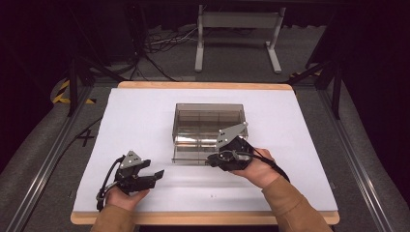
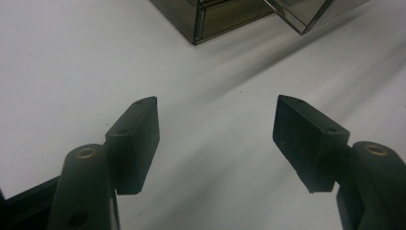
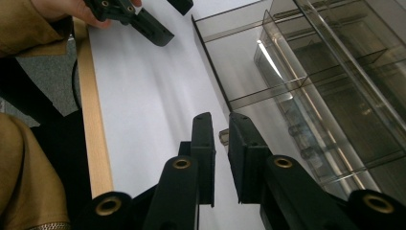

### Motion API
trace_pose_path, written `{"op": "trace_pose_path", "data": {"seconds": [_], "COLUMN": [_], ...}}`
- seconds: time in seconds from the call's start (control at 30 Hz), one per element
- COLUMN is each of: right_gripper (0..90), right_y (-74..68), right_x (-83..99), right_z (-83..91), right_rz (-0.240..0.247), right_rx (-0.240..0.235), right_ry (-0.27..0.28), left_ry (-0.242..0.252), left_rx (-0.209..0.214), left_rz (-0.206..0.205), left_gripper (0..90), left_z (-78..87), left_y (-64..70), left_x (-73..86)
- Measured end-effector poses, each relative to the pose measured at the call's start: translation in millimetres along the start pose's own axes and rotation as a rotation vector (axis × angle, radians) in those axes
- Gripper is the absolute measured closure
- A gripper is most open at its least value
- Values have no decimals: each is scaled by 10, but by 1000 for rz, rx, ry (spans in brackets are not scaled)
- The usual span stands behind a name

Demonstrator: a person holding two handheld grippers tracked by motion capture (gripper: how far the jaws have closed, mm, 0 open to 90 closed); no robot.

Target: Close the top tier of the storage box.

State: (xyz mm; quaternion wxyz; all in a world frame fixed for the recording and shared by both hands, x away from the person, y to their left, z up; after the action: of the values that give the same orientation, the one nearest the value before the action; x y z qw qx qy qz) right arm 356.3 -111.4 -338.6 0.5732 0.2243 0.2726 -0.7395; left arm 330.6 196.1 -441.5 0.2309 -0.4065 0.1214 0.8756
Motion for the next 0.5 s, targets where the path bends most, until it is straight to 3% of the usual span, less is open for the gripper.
{"op": "trace_pose_path", "data": {"seconds": [0.5], "right_gripper": [794], "right_y": [-128], "right_x": [134], "right_z": [-86], "right_rz": [27], "right_rx": [-43], "right_ry": [-19], "left_ry": [1], "left_rx": [-2], "left_rz": [0], "left_gripper": [337], "left_z": [6], "left_y": [-2], "left_x": [0]}}
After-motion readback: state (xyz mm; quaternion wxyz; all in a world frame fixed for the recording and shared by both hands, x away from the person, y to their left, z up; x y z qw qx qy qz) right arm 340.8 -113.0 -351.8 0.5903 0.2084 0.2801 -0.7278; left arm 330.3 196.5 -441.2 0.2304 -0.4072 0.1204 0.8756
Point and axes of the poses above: each handheld gripper's, and its own axes: z roughly backward along the jaws, x roughly out of its underside, y roughly to its right, the point moved 1 cm from there along -z, roughly forward along the jaws, and after that the axes turned 12 degrees about -x, right-handed, at the moved point
